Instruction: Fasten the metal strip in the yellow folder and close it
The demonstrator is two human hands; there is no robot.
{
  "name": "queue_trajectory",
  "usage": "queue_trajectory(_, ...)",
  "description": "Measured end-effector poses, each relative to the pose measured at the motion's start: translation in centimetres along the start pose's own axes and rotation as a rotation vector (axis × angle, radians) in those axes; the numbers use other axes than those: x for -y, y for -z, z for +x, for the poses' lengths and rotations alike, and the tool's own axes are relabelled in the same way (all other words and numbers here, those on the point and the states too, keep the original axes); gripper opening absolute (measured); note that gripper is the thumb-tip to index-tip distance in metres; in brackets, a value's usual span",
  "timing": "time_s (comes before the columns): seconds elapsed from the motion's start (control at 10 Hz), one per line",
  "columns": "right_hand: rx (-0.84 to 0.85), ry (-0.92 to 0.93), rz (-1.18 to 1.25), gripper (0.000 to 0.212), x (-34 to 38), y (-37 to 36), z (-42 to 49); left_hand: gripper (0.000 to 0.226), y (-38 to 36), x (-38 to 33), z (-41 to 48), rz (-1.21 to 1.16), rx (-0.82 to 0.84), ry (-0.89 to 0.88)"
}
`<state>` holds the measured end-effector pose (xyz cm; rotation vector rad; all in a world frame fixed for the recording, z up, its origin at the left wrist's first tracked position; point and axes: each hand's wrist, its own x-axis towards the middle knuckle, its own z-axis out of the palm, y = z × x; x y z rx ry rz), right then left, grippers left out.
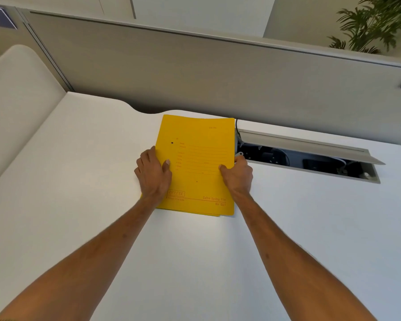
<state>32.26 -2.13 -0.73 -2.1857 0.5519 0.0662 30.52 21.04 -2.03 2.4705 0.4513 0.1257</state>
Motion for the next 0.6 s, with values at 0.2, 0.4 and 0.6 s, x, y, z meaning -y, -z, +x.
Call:
queue_trajectory(0.2, -0.08, 0.27, -0.26, 0.055, -0.9, -0.1, -1.5, 0.059, -0.3, 0.9, -1.0, 0.089, 0.068, -0.162)
queue_trajectory(0.4, 0.111, 0.556, -0.43, 0.065, -2.3, -1.3, -3.5, 0.056, -0.9, 1.0, -2.7, 0.169, 0.116, -0.334)
queue_trajectory(0.6, 0.094, 0.639, -0.505, 0.067, -2.8, -1.6, -4.5, 0.058, -0.3, 0.0, -3.6, 0.195, 0.072, -0.447)
